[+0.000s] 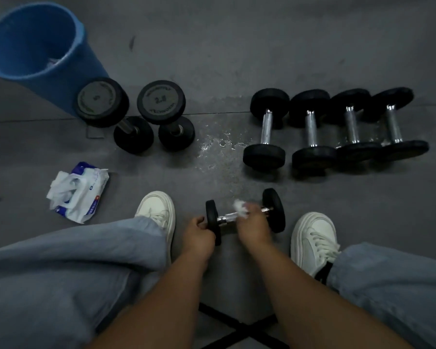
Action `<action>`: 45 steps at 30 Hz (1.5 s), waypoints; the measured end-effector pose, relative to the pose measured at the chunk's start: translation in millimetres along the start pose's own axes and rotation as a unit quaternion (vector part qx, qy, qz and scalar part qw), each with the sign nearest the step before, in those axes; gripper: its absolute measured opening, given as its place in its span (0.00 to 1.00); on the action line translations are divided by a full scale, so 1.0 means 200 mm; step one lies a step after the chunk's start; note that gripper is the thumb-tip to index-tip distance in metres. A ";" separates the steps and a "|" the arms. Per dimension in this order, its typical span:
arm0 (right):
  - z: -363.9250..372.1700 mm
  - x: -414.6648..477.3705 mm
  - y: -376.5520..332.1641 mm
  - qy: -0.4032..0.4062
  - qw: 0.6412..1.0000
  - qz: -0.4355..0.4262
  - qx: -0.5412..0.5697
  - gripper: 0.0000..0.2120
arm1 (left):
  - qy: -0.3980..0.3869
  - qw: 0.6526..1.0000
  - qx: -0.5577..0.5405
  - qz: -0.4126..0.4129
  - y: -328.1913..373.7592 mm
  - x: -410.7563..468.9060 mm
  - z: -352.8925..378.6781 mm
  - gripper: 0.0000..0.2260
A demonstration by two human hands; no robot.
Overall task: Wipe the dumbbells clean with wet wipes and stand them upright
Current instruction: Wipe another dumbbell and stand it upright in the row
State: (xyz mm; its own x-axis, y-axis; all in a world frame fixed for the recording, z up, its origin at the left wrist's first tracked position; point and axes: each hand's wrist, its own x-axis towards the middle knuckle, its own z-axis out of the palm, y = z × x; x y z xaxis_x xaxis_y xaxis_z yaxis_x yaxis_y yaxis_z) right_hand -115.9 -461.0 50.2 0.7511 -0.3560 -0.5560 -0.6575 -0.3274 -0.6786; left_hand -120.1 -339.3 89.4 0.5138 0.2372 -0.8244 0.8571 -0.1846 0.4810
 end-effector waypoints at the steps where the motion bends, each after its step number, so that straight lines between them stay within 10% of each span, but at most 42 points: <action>1: 0.02 -0.03 0.00 -0.072 0.997 -0.003 -0.031 0.13 | 0.010 0.999 -0.030 -0.018 -0.01 0.00 0.01 0.26; 6: -0.03 -0.07 0.03 0.071 0.997 0.000 0.000 0.12 | 0.019 0.973 -0.189 -0.132 -0.04 0.04 0.03 0.11; 9: -0.01 -0.12 0.05 -0.097 0.990 -0.002 -0.100 0.14 | 0.011 0.964 -0.206 -0.167 -0.03 0.10 0.04 0.25; 13: -0.09 -0.09 0.03 0.037 0.998 0.012 -0.052 0.15 | 0.001 0.973 -0.140 -0.184 -0.12 0.22 0.08 0.47; 19: -0.07 -0.18 0.07 -0.136 0.971 -0.032 -0.196 0.17 | -0.003 0.973 -0.129 -0.191 -0.10 0.15 0.05 0.27; 24: -0.14 -0.12 0.08 -0.005 0.977 -0.044 -0.209 0.19 | 0.004 0.979 -0.125 -0.159 -0.11 0.16 0.07 0.25; 28: -0.07 -0.13 0.01 -0.188 0.931 -0.087 -0.300 0.16 | 0.006 0.988 -0.095 -0.118 -0.13 0.15 0.08 0.21; 32: -0.07 -0.09 0.02 -0.055 0.955 -0.099 -0.275 0.13 | 0.037 0.990 -0.099 -0.091 -0.12 0.15 0.10 0.19; 37: 0.00 -0.08 -0.03 -0.159 0.919 -0.134 -0.336 0.15 | 0.035 0.989 -0.116 -0.088 -0.10 0.17 0.09 0.16; 41: -0.06 0.01 -0.02 -0.006 0.949 -0.063 -0.309 0.15 | 0.011 0.988 -0.153 -0.019 -0.09 0.15 0.11 0.09; 45: 0.01 0.01 -0.06 -0.090 0.949 -0.067 -0.294 0.14 | 0.004 0.988 -0.154 0.028 -0.07 0.15 0.09 0.12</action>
State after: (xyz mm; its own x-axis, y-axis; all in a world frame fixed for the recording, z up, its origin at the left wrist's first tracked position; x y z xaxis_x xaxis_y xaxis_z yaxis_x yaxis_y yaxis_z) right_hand -107.5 -456.8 56.6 0.7937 -0.1395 -0.5922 -0.4352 -0.8104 -0.3923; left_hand -117.5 -347.7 53.4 0.5591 0.2433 -0.7926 0.7981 0.1010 0.5940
